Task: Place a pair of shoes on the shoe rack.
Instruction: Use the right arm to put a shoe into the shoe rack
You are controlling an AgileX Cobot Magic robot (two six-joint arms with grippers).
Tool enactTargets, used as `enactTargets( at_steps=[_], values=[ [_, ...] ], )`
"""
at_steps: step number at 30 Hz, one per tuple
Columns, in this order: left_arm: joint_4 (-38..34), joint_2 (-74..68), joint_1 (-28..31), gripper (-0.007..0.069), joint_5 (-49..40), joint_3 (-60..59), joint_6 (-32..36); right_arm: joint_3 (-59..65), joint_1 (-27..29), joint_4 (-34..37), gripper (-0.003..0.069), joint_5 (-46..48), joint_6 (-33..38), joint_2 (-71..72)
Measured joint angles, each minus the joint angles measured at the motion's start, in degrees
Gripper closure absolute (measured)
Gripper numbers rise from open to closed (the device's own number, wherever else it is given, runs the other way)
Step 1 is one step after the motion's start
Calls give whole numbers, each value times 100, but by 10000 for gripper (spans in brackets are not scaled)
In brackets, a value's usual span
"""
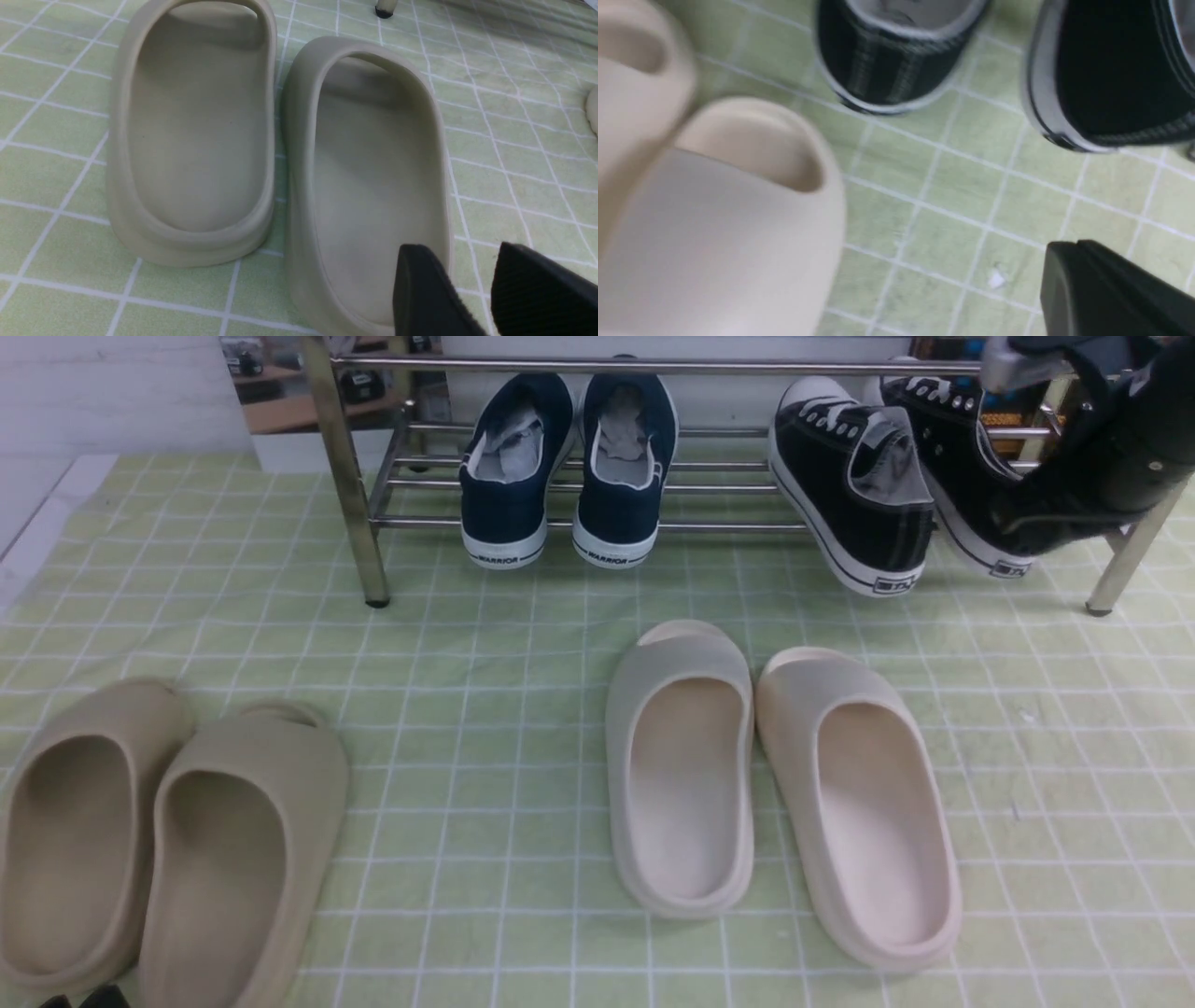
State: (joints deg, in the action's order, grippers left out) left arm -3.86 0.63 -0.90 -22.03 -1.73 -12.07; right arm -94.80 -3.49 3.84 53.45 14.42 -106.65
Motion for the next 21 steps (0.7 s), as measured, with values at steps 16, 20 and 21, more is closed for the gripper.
enactTargets(
  at_steps=[16, 20, 21],
  values=[
    [0, 0, 0, 386, 0, 0, 0, 5, -173, 194, 640, -1604, -39, -715],
    [0, 0, 0, 386, 0, 0, 0, 5, -168, 116, 637, -1179, -39, -581],
    [0, 0, 0, 386, 0, 0, 0, 5, -168, 87, 636, -1015, -39, -486]
  ],
)
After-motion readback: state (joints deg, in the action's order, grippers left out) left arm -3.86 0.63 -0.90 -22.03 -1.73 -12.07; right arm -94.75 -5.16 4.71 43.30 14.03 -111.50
